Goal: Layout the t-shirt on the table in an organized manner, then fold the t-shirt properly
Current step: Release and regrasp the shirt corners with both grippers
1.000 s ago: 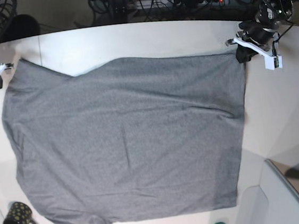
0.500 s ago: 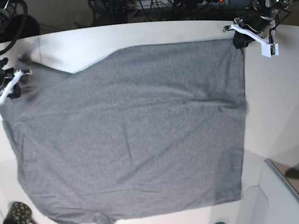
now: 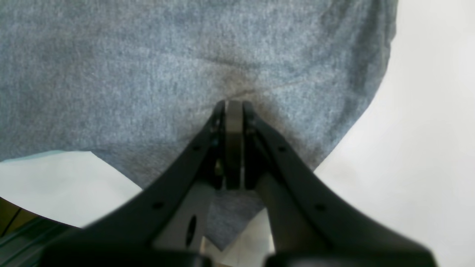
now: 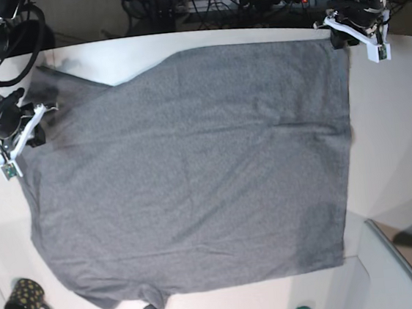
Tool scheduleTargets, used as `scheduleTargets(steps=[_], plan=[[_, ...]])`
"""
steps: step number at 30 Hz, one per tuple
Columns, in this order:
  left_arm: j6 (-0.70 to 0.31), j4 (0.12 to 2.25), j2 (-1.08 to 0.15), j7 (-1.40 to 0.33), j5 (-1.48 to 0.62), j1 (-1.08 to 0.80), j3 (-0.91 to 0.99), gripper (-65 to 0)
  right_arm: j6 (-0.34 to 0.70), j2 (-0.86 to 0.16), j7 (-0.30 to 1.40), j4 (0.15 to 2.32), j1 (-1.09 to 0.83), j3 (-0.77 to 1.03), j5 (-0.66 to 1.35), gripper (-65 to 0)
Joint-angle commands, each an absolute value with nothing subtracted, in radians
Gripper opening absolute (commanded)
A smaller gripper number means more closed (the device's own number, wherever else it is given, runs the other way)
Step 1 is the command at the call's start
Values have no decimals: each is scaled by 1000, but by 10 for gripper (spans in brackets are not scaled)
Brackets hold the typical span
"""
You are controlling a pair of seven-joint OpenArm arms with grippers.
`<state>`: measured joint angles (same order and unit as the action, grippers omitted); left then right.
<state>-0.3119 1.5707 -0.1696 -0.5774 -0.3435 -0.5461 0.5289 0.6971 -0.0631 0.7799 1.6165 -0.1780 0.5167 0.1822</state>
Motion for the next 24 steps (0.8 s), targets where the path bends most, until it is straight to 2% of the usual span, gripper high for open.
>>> scheduleTargets(steps=[1, 4, 8, 11, 13, 17, 24], plan=[[-315, 1584, -177, -564, -354, -549, 538, -397, 698, -74, 762, 1632, -166, 519, 194, -644], [-315, 1590, -177, -564, -355, -550, 538, -355, 698, -74, 762, 1632, -160, 489, 194, -644], [-315, 1592, -168, -564, -363, -555, 581, -360, 698, -74, 762, 1632, -154, 475, 194, -644], [-323, 1626, -113, -564, -366, -581, 667, -360, 698, -73, 760, 1632, -150, 475, 194, -644], [-372, 1695, -59, -564, -387, -622, 705, -360, 698, -73, 759, 1623, -148, 478, 194, -644], [-486, 1810, 2, -565, -568, -708, 727, -362, 698, -79, 756, 1572, -147, 478, 194, -644], [-483, 1635, -2, -564, -719, -659, 743, -357, 698, -74, 754, 1529, -134, 476, 194, -644]])
